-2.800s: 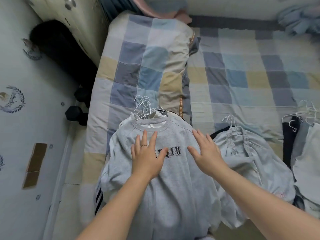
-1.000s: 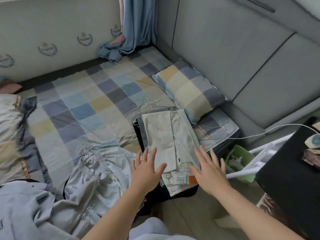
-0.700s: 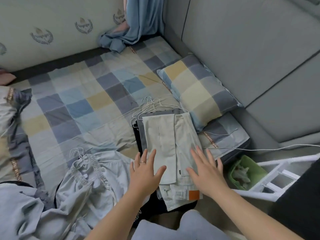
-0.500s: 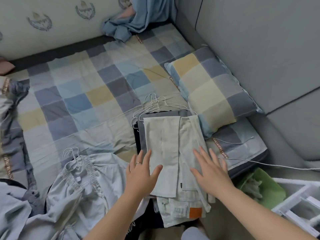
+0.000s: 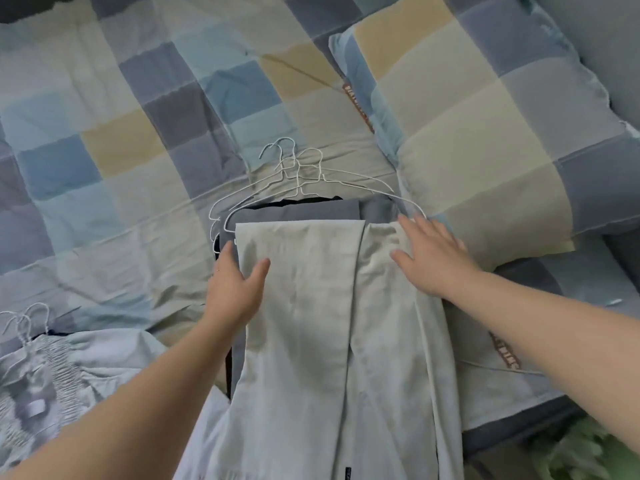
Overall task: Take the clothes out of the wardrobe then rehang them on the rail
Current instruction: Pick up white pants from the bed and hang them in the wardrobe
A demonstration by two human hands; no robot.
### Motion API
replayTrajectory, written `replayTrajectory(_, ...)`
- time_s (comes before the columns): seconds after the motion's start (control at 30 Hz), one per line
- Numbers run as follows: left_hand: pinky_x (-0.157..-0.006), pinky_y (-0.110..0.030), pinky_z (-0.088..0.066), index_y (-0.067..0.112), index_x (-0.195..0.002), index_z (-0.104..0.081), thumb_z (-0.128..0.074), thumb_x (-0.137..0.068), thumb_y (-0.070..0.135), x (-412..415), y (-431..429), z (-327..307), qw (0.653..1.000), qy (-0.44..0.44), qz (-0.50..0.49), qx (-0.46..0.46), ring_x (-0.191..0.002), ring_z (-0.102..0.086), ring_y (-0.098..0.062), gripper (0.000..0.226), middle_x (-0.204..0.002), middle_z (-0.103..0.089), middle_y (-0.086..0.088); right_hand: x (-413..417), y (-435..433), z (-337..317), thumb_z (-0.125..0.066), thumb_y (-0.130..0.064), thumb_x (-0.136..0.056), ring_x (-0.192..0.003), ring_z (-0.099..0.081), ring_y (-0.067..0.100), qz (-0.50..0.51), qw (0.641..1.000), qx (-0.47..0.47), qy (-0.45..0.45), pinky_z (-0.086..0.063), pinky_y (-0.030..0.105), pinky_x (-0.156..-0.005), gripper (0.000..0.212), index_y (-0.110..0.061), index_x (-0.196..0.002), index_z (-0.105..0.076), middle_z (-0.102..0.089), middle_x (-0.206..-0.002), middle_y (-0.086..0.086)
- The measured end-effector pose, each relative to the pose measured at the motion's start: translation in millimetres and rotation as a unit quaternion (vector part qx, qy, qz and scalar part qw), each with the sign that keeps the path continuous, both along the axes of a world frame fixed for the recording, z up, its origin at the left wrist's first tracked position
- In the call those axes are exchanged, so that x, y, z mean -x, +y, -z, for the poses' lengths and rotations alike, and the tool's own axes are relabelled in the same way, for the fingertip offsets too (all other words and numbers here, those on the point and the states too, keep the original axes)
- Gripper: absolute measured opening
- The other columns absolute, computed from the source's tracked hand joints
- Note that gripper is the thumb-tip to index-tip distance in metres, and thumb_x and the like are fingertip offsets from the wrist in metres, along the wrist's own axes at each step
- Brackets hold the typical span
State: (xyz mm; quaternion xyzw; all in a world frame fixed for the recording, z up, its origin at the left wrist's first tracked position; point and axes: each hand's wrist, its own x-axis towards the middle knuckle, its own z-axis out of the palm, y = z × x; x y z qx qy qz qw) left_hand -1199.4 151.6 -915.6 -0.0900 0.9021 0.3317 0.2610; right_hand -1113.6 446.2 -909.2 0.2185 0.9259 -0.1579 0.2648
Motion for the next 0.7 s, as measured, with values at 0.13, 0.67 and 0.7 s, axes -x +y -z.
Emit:
replayTrajectory(0.13, -0.109, -0.043, -0.04, 0.021, -0.142, -0.039, -0.061, -0.093, 0.039, 31, 11, 31, 0.999, 0.029, -0.036, -0.016, -0.131, -0.049, -0.025, 0.056, -0.137, -0.054, 0.001, 23, 16, 38, -0.039, -0.053, -0.098, -0.149, -0.01, 0.026, 0.026, 1.0, 0.005, -0.008, -0.021, 0.05, -0.116, 0.07, -0.029, -0.156, -0.008, -0.004, -0.164, 0.001)
replayTrajectory(0.67, -0.067, -0.033, -0.05, 0.013, -0.102, -0.051, -0.064, -0.084, 0.018, 86, 20, 39, 0.993, -0.026, -0.111, 0.015, -0.073, -0.056, -0.024, 0.023, -0.081, -0.053, 0.0, 57, 30, 45, -0.055, -0.032, -0.088, -0.127, -0.045, 0.035, 0.256, 0.959, 0.112, 0.05, -0.039, 0.039, -0.103, 0.051, -0.014, -0.135, -0.048, -0.048, -0.139, 0.017)
replayTrajectory(0.7, -0.068, -0.033, -0.05, 0.013, -0.103, -0.052, -0.064, -0.086, 0.02, 88, 20, 39, 0.992, -0.033, -0.122, 0.009, -0.071, -0.055, -0.022, 0.022, -0.081, -0.053, -0.002, 57, 31, 46, -0.054, -0.03, -0.089, -0.125, -0.045, 0.035, 0.257, 0.959, 0.109, 0.047, -0.039, 0.038, -0.101, 0.046, -0.013, -0.131, -0.049, -0.048, -0.137, 0.018)
